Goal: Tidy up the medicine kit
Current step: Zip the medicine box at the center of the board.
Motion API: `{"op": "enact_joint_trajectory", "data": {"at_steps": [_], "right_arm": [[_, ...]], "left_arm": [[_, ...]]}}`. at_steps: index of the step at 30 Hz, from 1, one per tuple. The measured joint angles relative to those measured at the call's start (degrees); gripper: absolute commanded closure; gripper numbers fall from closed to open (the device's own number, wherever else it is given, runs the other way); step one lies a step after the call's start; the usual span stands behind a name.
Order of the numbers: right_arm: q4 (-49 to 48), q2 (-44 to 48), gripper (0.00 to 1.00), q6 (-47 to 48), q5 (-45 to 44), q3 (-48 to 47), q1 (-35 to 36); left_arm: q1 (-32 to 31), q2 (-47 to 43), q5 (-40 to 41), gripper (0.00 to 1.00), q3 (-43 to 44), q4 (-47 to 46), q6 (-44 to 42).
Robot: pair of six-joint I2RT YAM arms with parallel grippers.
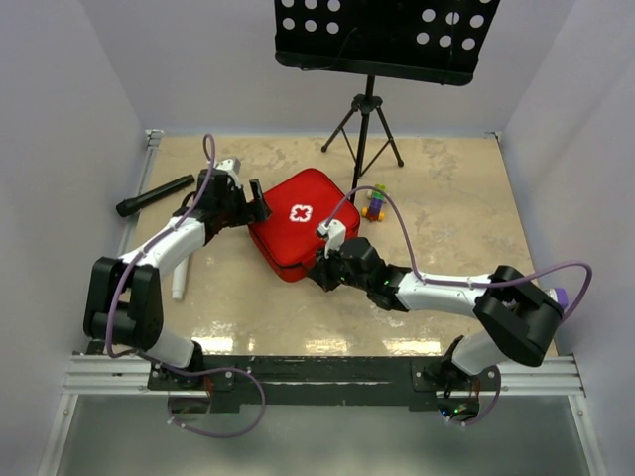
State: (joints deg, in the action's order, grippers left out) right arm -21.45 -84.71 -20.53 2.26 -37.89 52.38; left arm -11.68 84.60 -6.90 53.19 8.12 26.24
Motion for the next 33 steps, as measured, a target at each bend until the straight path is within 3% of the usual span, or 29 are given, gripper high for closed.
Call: {"op": "enact_joint_trajectory", "data": {"at_steps": [2,7,17,26,33], "right_arm": [[0.31,0.28,1.0,0.0,0.11,0.0,-0.02],[1.53,1.27,1.0,0.07,0.13,0.0,-0.07],[4.42,2.23,1.0,0.81,0.37,0.0,-0.31],[6.49,2.95,1.0,2.51,2.69,0.61,0.35],[7.34,4.09,1.0,5.11,2.82,0.9,5.77]], "left_arm": [[0.0,2.69,-2.43,0.02,1.46,-0.55,-0.63],[0.17,5.55,-5.35,0.2,3.3,-1.6,-2.56],[1.73,3.56,-6.73,1.0,-1.88,-6.91,-4.09],[1.84,-3.74,-5.42,1.0,-9.64,-9.4,-0.2],[1.75,-11.76,-0.72,1.0,-15.67,-6.88,3.23]]}}
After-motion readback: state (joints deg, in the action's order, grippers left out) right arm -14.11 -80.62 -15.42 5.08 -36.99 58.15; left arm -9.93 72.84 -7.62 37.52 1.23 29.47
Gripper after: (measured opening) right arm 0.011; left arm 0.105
